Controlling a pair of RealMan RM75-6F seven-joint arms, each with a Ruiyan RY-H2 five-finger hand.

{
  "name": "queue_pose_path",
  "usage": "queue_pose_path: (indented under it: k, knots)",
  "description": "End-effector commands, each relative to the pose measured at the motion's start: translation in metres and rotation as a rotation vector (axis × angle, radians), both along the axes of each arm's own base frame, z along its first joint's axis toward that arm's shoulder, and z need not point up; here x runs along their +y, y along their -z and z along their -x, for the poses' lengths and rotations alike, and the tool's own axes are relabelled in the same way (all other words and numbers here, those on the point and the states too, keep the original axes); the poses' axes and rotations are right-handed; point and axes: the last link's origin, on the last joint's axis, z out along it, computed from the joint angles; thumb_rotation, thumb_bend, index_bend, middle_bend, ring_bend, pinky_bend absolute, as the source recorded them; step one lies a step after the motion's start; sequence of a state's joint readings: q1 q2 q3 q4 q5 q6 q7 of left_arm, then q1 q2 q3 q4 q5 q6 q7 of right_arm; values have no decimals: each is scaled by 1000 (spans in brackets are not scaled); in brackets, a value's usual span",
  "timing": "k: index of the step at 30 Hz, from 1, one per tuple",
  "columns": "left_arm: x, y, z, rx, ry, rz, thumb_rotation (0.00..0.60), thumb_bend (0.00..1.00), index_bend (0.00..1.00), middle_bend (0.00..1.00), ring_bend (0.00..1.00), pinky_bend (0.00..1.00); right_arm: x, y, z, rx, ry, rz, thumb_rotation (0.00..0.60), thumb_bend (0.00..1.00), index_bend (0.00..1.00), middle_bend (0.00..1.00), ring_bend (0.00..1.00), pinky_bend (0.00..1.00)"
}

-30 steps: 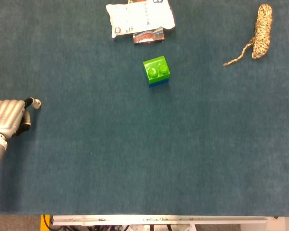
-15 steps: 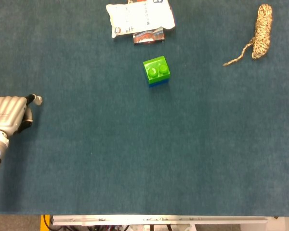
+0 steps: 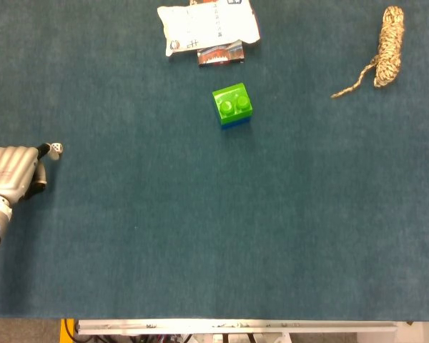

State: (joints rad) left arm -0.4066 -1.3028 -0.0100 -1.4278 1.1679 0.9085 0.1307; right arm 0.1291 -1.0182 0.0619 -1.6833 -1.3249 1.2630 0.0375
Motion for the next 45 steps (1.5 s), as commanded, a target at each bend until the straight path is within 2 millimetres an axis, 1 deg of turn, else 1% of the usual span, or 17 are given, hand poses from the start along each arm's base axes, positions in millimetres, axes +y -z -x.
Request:
queue_pose_path:
  k: [1, 10, 20, 36, 41, 45]
  knots:
    - [1, 1, 1, -1, -6, 0, 600, 847, 321, 1000, 1000, 946, 0, 0, 0, 0, -2, 0, 600, 94, 203, 204, 92, 280]
    - [6, 1, 3, -11, -22, -10, 600, 847, 321, 1000, 1000, 946, 0, 0, 0, 0, 1, 1, 600, 94, 202, 204, 92, 280]
    - [11, 2, 2, -7, -17, -23, 600, 846, 321, 1000, 1000, 946, 1, -8, 0, -5, 1, 35, 600, 95, 202, 204, 92, 281]
    - [20, -3, -3, 24, 10, -67, 600, 846, 321, 1000, 1000, 946, 1, -7, 0, -4, 0, 29, 600, 94, 202, 204, 92, 281]
    - [20, -4, -4, 31, 17, -77, 600, 847, 321, 1000, 1000, 946, 0, -7, 1, -4, 1, 29, 600, 94, 203, 204, 92, 280]
    - [23, -3, -5, 37, 17, -72, 600, 846, 322, 1000, 1000, 946, 1, -7, 0, -5, 1, 28, 600, 94, 202, 204, 92, 280]
